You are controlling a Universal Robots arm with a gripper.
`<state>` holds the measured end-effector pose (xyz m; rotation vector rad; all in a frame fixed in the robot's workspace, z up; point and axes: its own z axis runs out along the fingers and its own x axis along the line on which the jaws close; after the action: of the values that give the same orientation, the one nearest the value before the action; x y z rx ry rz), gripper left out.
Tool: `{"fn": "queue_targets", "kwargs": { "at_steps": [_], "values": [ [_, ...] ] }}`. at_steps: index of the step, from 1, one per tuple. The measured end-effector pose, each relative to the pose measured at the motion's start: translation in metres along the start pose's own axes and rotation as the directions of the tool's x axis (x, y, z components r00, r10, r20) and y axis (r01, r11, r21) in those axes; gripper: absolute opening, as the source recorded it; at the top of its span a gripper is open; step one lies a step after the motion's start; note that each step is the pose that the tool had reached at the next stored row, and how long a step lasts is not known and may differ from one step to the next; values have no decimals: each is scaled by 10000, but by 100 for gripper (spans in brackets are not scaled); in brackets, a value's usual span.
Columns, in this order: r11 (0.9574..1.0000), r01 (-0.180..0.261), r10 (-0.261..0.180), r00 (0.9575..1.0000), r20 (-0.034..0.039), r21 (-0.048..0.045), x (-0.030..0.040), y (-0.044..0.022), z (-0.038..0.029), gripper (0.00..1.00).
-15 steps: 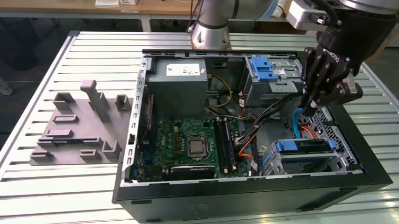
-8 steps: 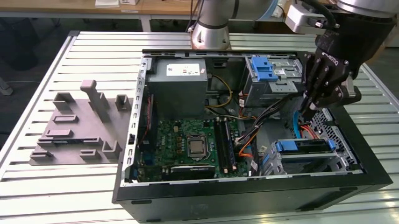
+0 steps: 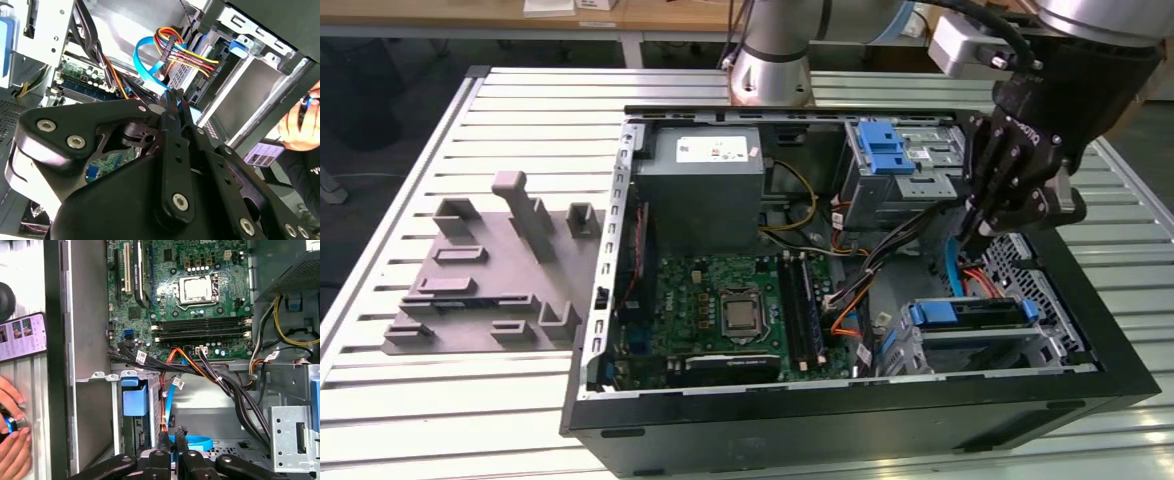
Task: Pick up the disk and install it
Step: 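Insert the second disk wire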
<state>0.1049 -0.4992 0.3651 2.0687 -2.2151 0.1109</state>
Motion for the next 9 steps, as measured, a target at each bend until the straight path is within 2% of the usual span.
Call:
{"fn": "queue_targets", "kwargs": {
  "at_steps": [1,2,9],
  "values": [
    [10000,1,-1,10000,51,-2,7,-1,9,16],
    [10000,1,-1,10000,71,5,14,-2,20,16],
    [9999,-10,10,10000,76,100,46,-4,62,16]
  ]
}}
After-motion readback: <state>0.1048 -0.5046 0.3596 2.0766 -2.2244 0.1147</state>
